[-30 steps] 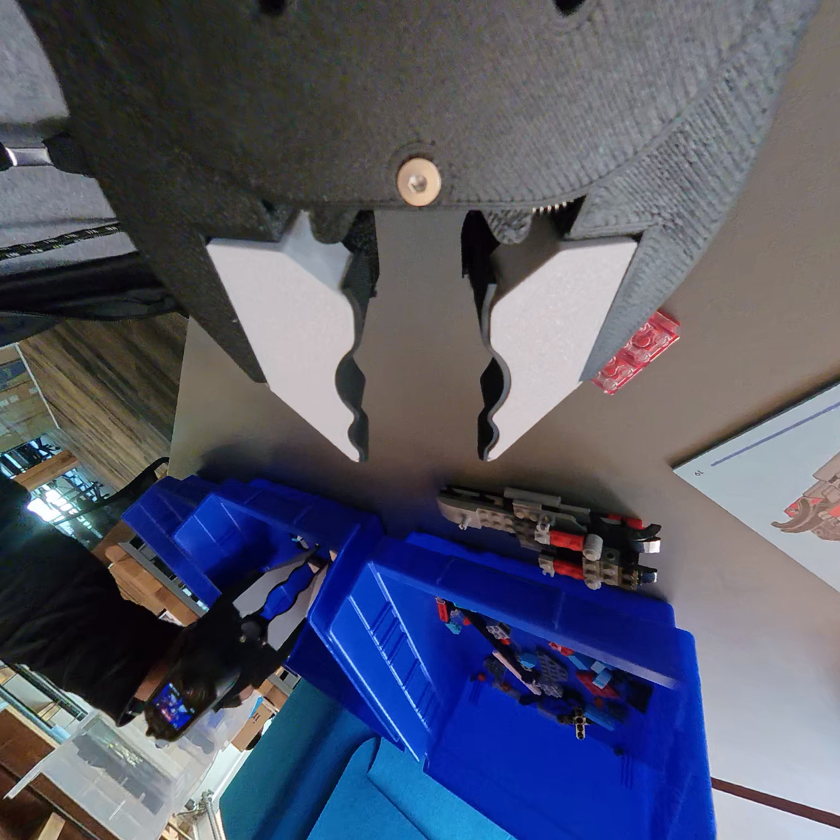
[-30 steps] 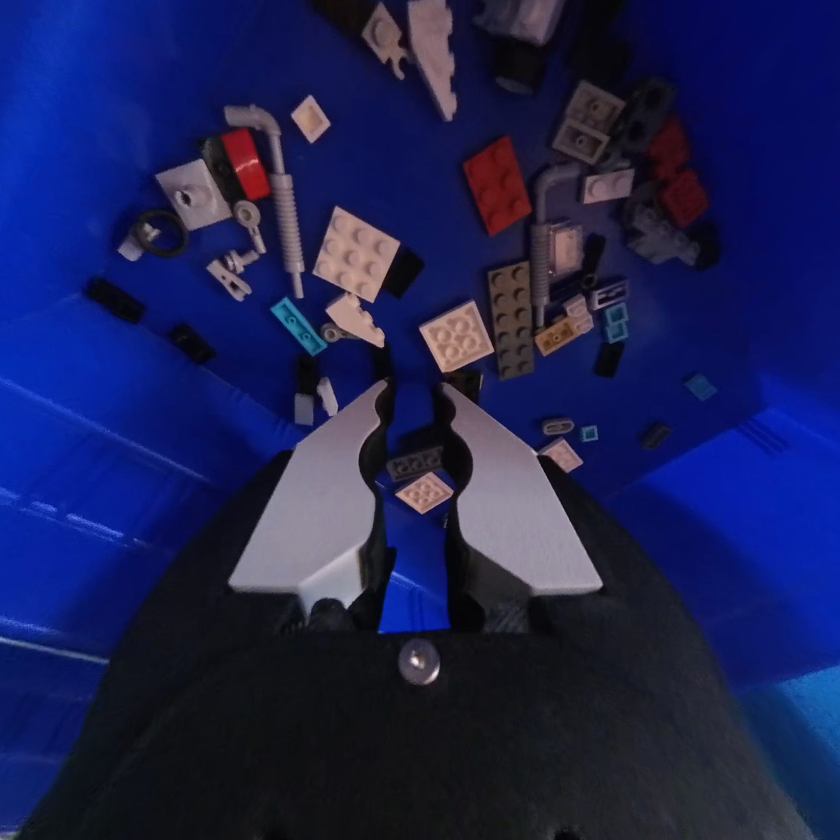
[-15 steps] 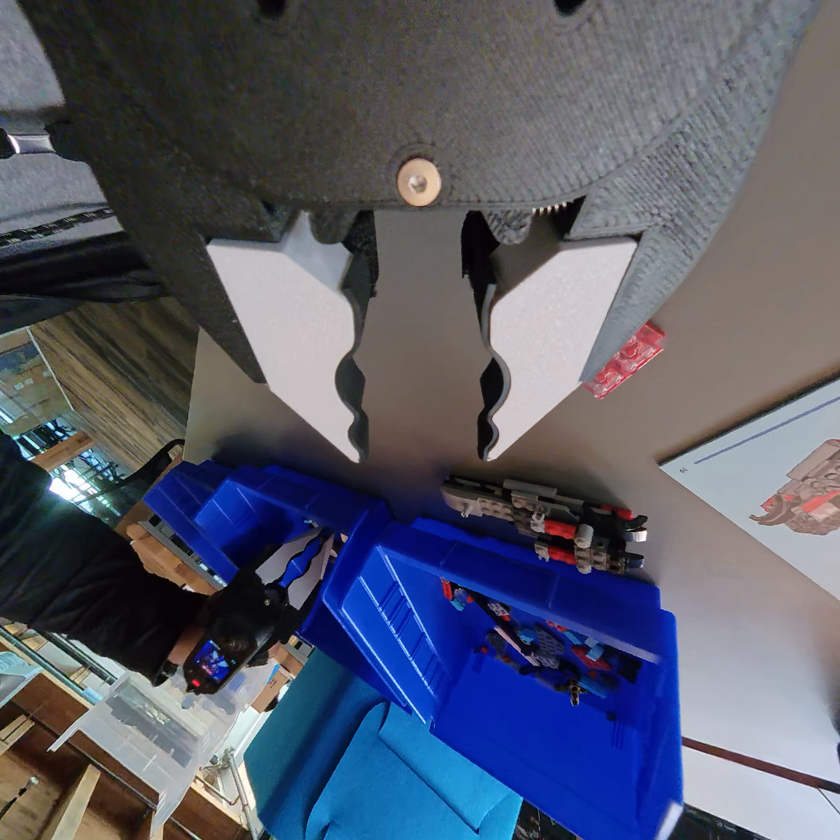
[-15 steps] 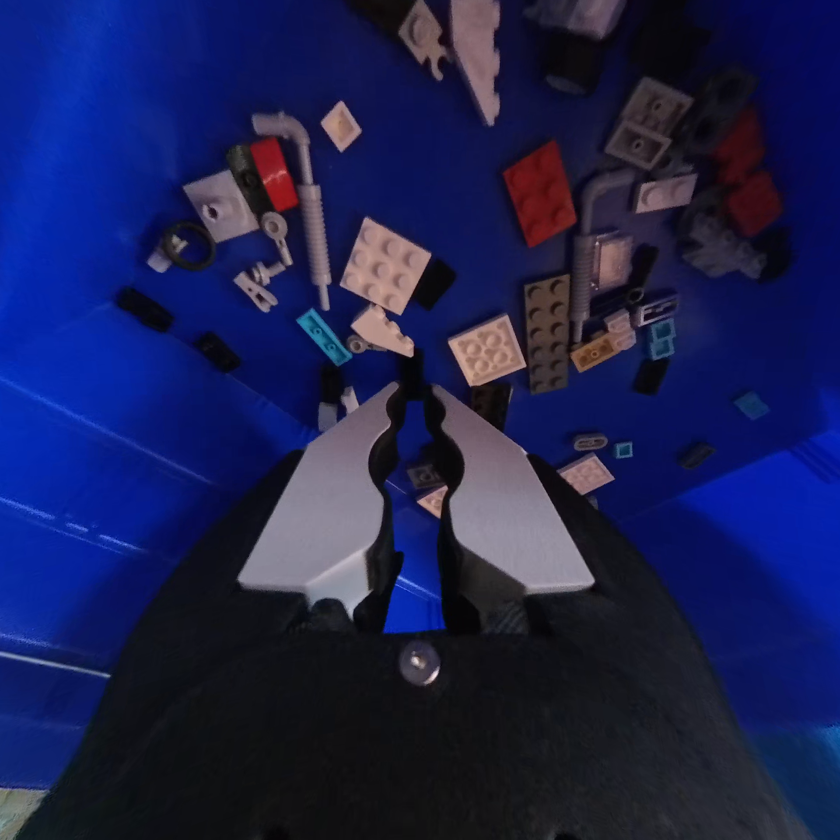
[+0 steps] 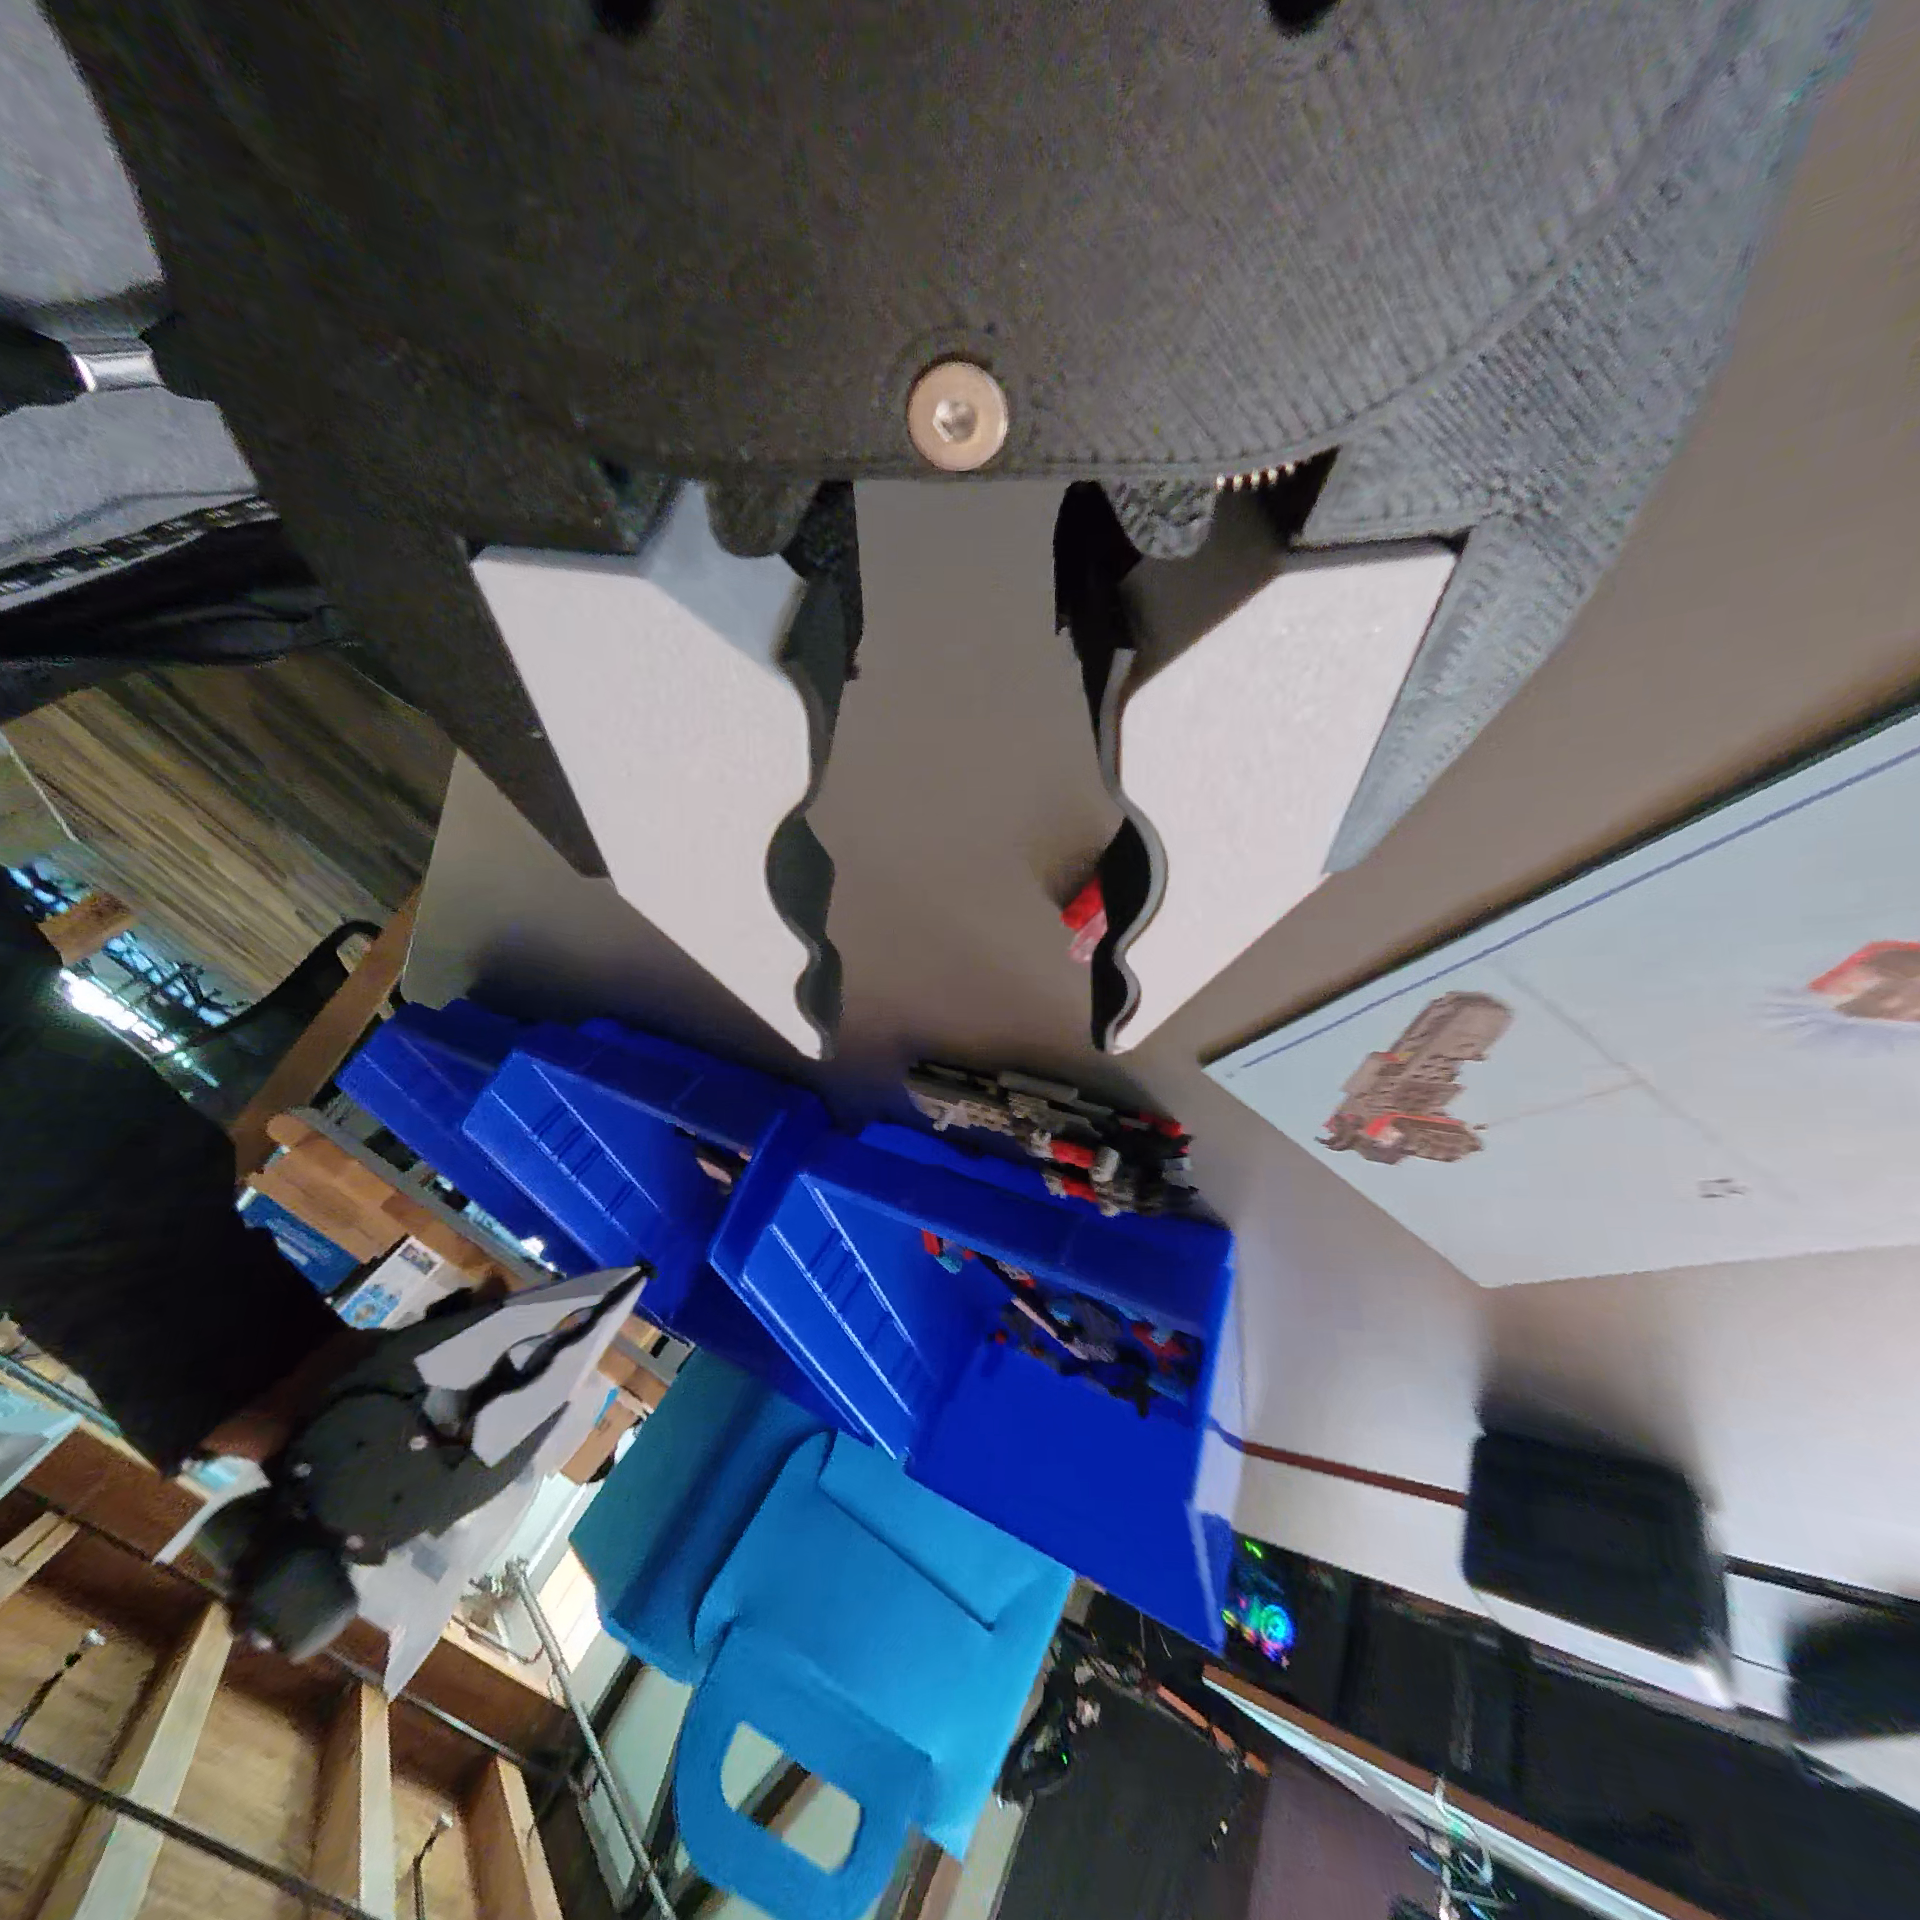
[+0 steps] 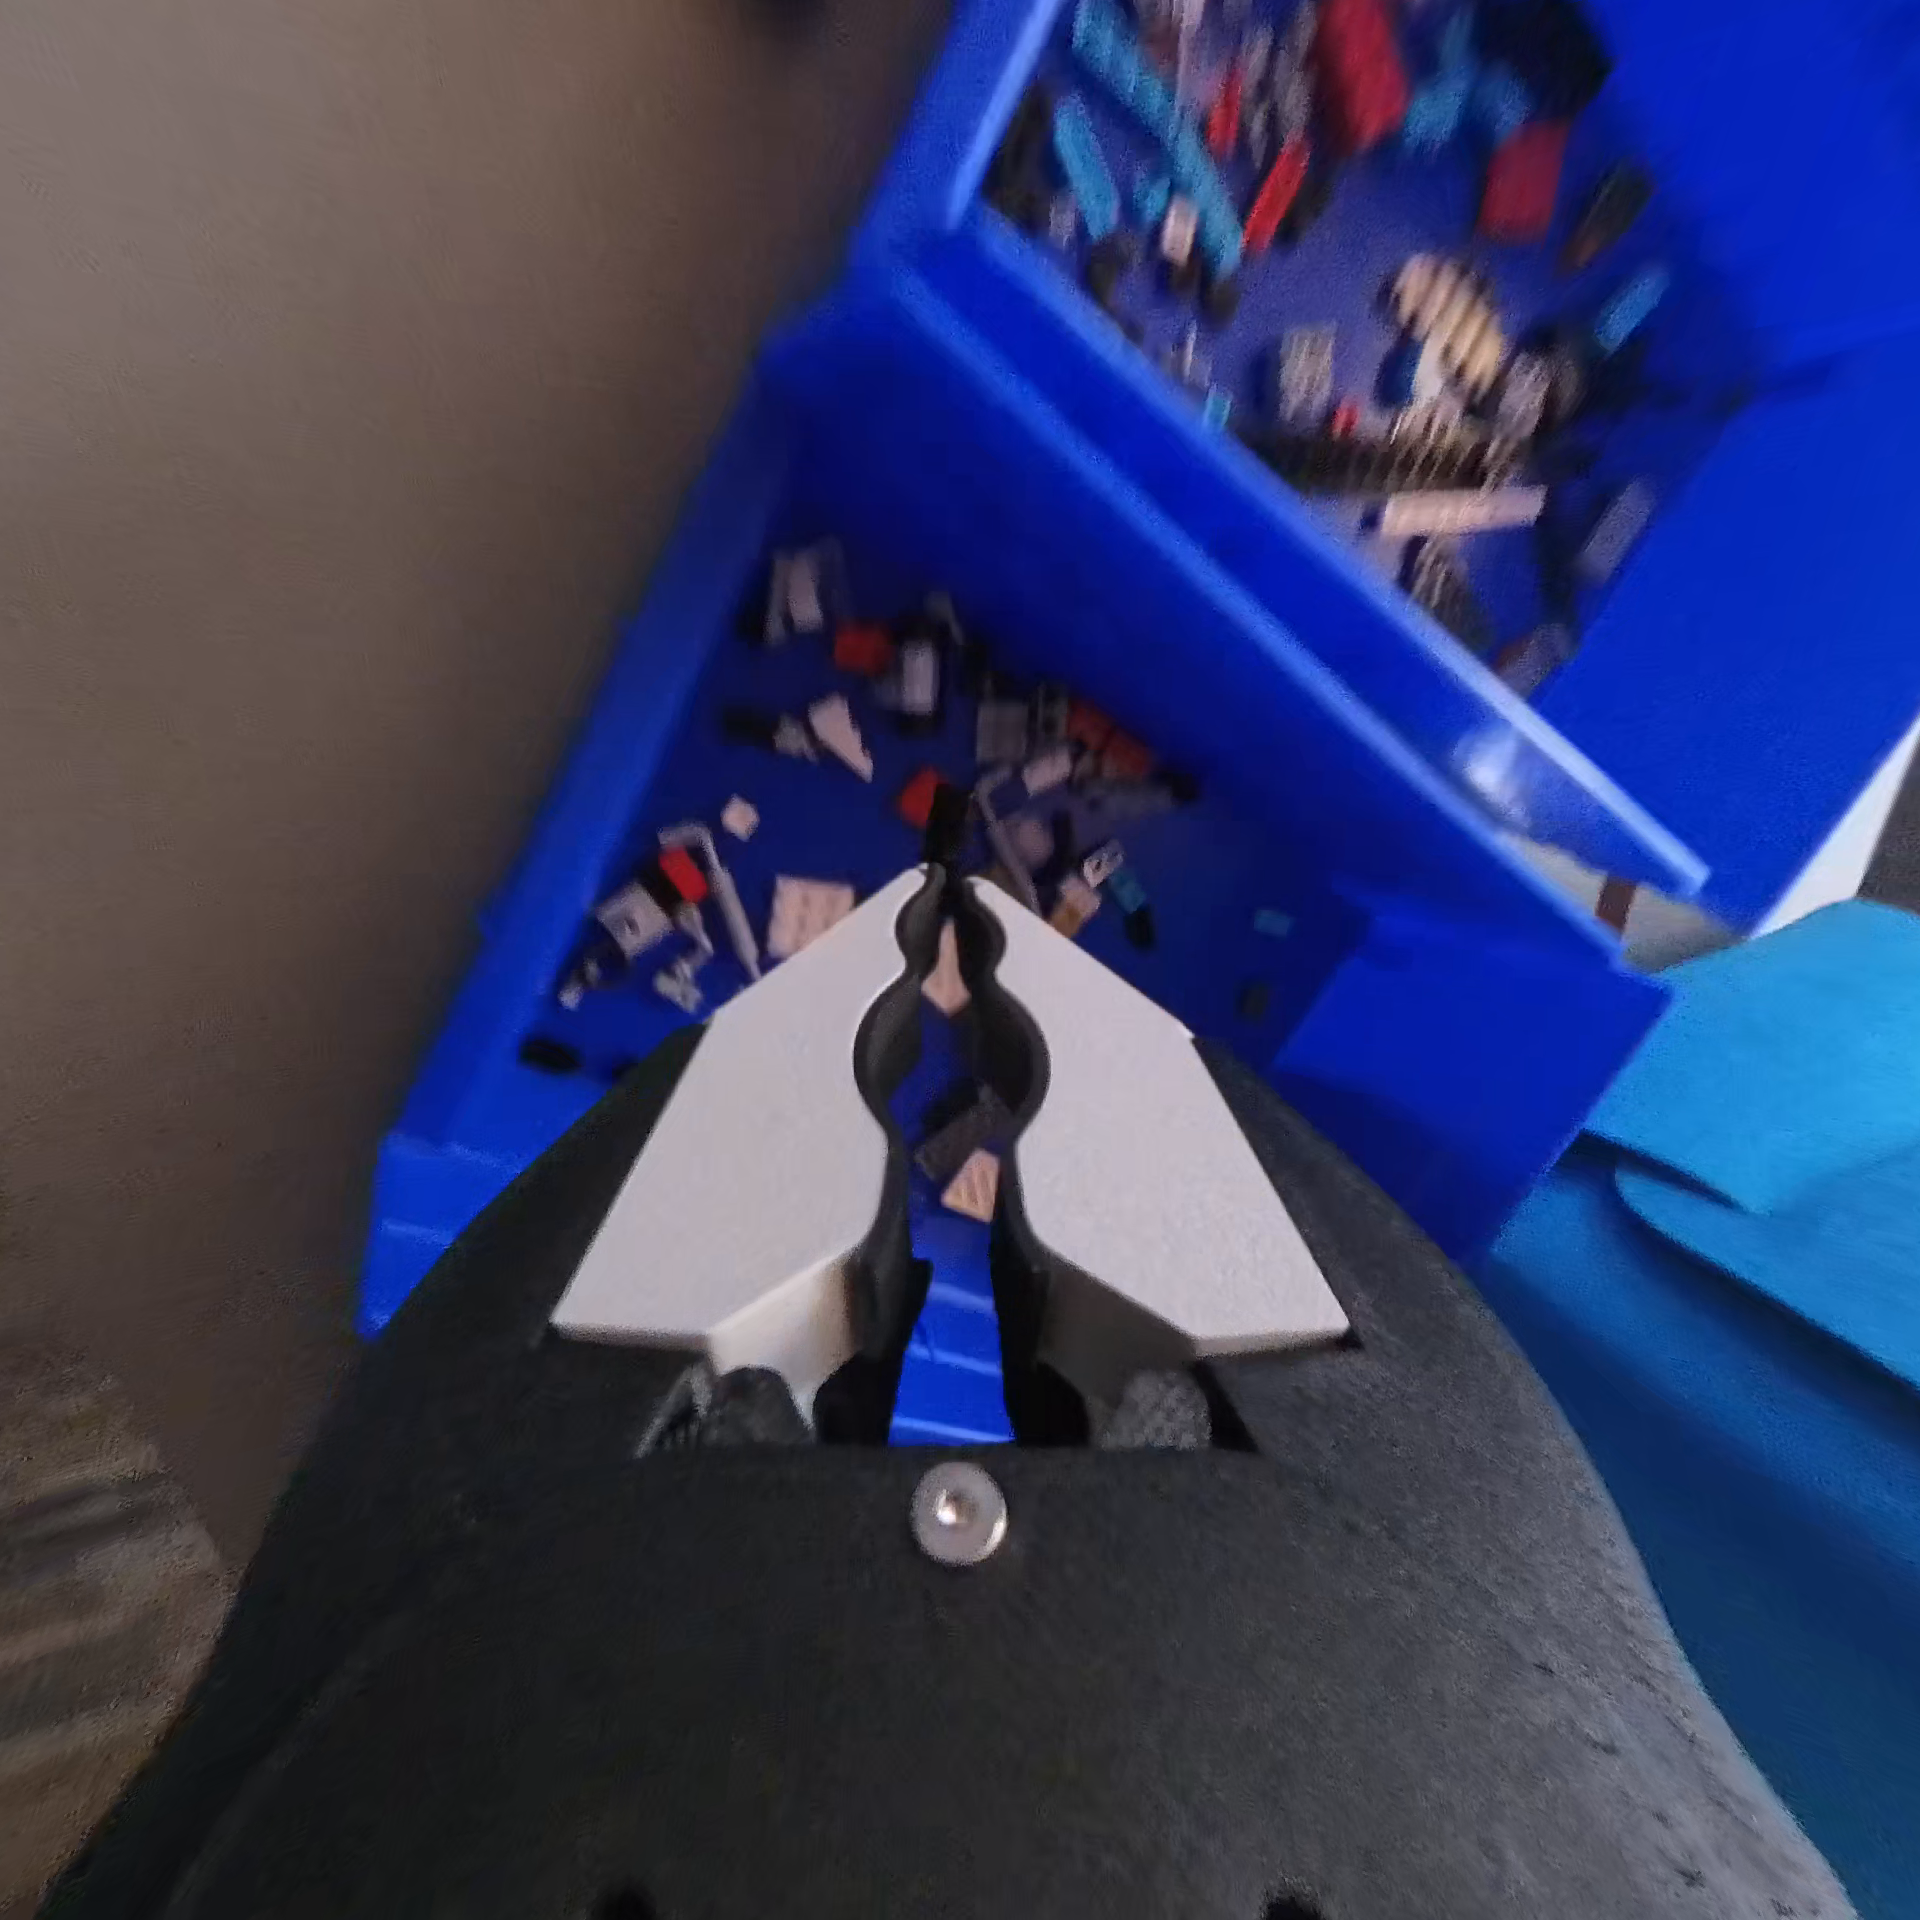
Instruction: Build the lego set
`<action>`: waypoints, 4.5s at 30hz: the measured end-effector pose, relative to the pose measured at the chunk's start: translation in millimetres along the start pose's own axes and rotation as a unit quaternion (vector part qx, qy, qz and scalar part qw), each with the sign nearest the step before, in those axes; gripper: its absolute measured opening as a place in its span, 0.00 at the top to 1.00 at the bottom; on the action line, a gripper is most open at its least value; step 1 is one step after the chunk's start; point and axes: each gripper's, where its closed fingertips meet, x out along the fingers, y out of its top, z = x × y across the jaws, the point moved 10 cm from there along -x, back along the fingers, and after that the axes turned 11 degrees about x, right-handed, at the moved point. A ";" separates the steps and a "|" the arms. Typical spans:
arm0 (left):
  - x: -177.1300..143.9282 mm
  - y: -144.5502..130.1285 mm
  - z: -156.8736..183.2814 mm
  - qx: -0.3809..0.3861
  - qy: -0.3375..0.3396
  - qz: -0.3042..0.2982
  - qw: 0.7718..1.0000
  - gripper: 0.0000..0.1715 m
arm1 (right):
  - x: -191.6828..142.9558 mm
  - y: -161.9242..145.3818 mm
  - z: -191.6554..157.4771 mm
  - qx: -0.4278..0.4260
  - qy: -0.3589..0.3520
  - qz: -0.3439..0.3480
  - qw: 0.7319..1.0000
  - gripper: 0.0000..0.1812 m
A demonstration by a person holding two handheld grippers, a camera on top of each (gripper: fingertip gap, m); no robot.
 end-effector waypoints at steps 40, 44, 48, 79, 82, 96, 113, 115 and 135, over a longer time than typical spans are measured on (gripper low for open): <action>-150.7 -13.6 -102.7 -0.095 0.177 -0.030 0.979 0.72 | 134.4 272.2 -162.8 0.167 0.144 0.273 0.936 0.92; -145.6 -12.1 -101.7 -0.071 0.191 -0.044 0.978 0.72 | 112.7 224.6 -148.9 0.240 0.092 0.341 0.904 0.91; -129.7 -6.5 -97.7 -0.019 0.204 -0.049 0.977 0.72 | 96.8 168.4 -140.3 0.315 0.030 0.386 0.867 0.90; -39.8 4.2 -94.1 0.021 0.146 -0.077 0.986 0.73 | 89.5 162.1 67.0 0.146 0.092 0.088 0.981 0.90; -41.7 4.6 -95.0 0.015 0.144 -0.069 0.987 0.73 | 133.8 174.1 73.6 0.114 0.095 0.018 0.989 0.89; -43.6 4.1 -100.0 -0.019 0.114 -0.057 0.992 0.73 | 181.6 184.3 73.0 0.063 0.092 -0.056 0.992 0.92; -43.2 4.6 -98.5 -0.011 0.119 -0.056 0.991 0.73 | 120.0 183.6 71.2 0.146 0.099 0.052 0.983 0.94; -42.7 4.4 -98.7 -0.011 0.119 -0.058 0.991 0.73 | 87.9 185.6 52.0 0.164 0.107 0.105 0.975 0.94; -42.3 3.8 -95.3 0.004 0.127 -0.064 0.990 0.73 | 114.0 173.9 -101.6 0.193 0.131 0.187 0.954 0.89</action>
